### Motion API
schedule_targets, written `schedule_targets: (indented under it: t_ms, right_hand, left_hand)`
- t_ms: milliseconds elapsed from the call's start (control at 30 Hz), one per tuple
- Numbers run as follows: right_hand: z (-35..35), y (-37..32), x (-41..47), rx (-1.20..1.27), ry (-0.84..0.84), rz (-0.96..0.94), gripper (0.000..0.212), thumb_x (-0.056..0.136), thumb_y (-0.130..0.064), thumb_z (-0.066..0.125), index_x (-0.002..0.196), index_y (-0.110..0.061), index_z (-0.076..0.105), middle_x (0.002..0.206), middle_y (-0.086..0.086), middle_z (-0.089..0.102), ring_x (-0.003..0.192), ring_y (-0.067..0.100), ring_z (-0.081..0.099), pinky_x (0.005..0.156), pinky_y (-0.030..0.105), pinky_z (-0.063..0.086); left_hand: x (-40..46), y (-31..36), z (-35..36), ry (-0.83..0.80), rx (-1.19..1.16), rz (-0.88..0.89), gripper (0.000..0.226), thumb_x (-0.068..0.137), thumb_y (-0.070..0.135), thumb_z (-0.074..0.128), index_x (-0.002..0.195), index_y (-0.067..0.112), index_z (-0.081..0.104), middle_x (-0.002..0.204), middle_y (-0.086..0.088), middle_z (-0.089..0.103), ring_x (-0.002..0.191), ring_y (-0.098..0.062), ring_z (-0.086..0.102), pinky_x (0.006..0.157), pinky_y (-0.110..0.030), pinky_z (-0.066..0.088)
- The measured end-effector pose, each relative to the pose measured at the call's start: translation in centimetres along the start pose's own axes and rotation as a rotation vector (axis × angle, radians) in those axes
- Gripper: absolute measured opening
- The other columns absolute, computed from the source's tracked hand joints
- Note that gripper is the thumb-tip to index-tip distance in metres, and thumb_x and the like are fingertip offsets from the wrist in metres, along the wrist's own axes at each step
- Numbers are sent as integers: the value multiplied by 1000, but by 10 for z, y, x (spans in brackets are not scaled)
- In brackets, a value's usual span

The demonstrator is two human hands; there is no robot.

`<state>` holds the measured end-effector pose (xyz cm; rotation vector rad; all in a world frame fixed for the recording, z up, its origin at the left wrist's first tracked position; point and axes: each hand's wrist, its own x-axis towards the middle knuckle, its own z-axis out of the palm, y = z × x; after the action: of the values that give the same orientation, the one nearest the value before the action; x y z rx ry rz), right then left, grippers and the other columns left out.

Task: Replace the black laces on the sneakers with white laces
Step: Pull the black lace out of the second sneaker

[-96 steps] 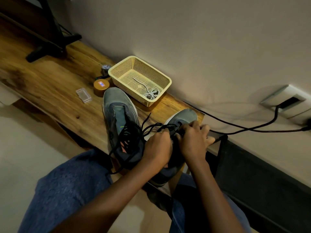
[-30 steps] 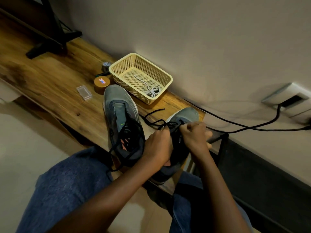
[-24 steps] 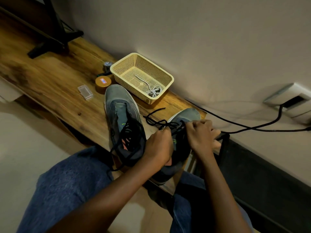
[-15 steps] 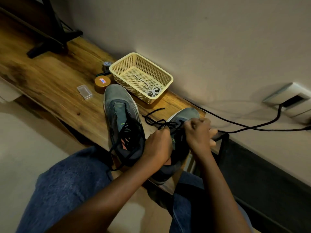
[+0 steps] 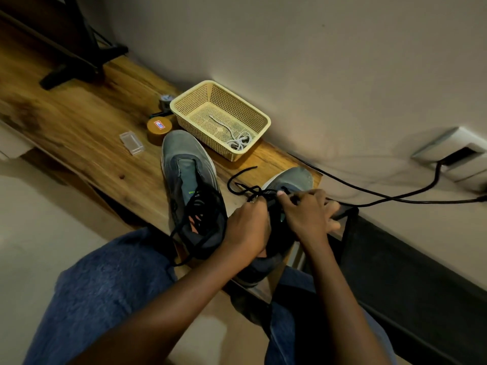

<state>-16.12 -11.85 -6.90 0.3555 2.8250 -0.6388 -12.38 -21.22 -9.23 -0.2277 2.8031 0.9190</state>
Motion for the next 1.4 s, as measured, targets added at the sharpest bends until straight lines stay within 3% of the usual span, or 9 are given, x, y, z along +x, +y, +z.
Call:
schedule_targets:
  t_ms: [67, 200, 400, 633, 833, 1067, 1233, 1300, 1400]
  right_hand:
    - [2, 1, 2, 28, 93, -30, 32, 97, -41, 49, 110, -18, 66, 136, 7, 35, 124, 30, 24, 94, 45, 23]
    - [-7, 3, 4, 114, 362, -33, 31, 101, -30, 41, 112, -10, 61, 129, 10, 42, 120, 30, 28, 91, 44, 23]
    - [5, 4, 5, -164, -31, -64, 43, 98, -51, 39, 111, -20, 66, 138, 6, 28, 126, 33, 22, 100, 53, 24]
    - [9, 3, 5, 106, 268, -70, 32, 98, -33, 45, 107, -11, 67, 136, 9, 32, 125, 30, 28, 103, 49, 28]
    - [6, 1, 1, -133, -26, -33, 45, 101, -47, 32, 114, -19, 65, 141, 6, 27, 126, 30, 19, 101, 50, 21]
    - [8, -3, 1, 207, 239, -17, 28, 99, -28, 45, 105, -11, 66, 136, 7, 33, 125, 27, 28, 101, 48, 28]
    - [9, 3, 7, 108, 57, -70, 28, 97, -37, 46, 85, -19, 64, 118, 10, 55, 121, 33, 41, 100, 48, 32]
    - [10, 5, 8, 78, 36, -96, 25, 97, -35, 50, 79, -19, 58, 115, 9, 55, 118, 32, 44, 97, 43, 30]
    - [4, 2, 2, 263, 225, -171, 18, 96, -23, 53, 83, -13, 61, 118, 7, 52, 115, 25, 47, 85, 24, 22]
  left_hand:
    - [1, -1, 1, -12, 12, -1, 26, 94, 14, 54, 119, 10, 50, 111, -15, 62, 104, -34, 60, 79, -38, 46]
    - [2, -2, 0, -12, -24, -19, 24, 94, 14, 51, 118, 8, 53, 110, -17, 62, 103, -35, 59, 74, -36, 42]
    - [2, -2, 2, 10, -1, 9, 24, 97, 14, 48, 120, 10, 50, 112, -15, 61, 104, -34, 59, 78, -38, 46]
    - [4, -1, 5, 24, -3, 4, 23, 98, 16, 44, 119, 10, 54, 110, -15, 64, 101, -34, 61, 74, -36, 44]
    - [2, -2, 3, 13, 3, 23, 24, 100, 17, 41, 119, 9, 51, 111, -16, 62, 103, -35, 59, 76, -37, 44]
    - [1, 0, 1, 11, -7, -8, 23, 99, 17, 43, 119, 10, 52, 111, -16, 63, 102, -34, 61, 73, -34, 42]
    - [1, -1, -3, -14, -5, -6, 21, 97, 13, 47, 117, 7, 51, 112, -18, 61, 104, -36, 59, 75, -37, 43]
    - [0, -1, -4, -9, 0, -11, 23, 96, 13, 50, 118, 8, 51, 112, -18, 62, 105, -36, 59, 76, -38, 44]
    - [0, -1, -2, 7, -15, -22, 23, 98, 15, 44, 119, 9, 52, 113, -16, 62, 104, -34, 60, 75, -36, 43]
